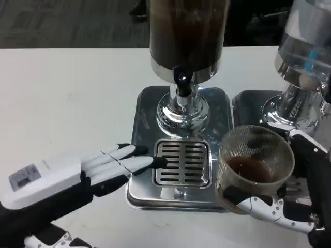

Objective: Grasp the cup under the faucet to collect the drink, then remove the cup.

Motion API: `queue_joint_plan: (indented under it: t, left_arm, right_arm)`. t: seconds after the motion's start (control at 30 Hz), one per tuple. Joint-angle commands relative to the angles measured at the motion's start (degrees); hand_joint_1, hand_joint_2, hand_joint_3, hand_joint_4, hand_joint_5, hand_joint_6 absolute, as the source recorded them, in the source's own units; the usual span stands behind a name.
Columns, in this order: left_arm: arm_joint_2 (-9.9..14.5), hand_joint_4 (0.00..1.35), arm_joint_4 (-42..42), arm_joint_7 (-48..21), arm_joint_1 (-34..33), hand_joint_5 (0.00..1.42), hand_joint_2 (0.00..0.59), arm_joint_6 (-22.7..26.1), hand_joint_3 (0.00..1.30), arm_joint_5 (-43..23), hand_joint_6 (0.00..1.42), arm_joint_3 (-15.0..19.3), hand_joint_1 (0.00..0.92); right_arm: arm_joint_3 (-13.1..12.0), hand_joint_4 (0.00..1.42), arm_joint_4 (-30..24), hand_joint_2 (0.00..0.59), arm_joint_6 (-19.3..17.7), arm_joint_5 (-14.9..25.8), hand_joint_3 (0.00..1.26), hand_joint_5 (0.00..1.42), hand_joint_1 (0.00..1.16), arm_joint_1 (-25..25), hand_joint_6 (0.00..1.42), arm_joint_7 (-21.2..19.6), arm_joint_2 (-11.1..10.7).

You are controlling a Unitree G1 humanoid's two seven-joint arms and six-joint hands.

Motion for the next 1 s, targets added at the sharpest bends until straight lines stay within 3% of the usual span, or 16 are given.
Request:
queue_joint_plan:
  t: [0.03,1.0]
  left_arm:
    - [1.43,0.00,-1.05,1.36,0.65,0.00,0.095,-1.14,0.04,2.47,0.00,1.18,0.000]
    - [2.55,0.00,-0.67,2.82,0.13,0.00,0.094,-0.79,0.05,4.69,0.00,0.75,0.000]
  right_arm:
    - [-0.44,1.02,-2.20,0.132,-0.44,1.93,0.99,1.13,1.10,-0.21,1.30,-0.02,0.52]
    - [-1.08,1.04,-2.20,0.140,-0.52,2.32,1.00,1.13,1.10,-0.53,1.30,0.60,0.95]
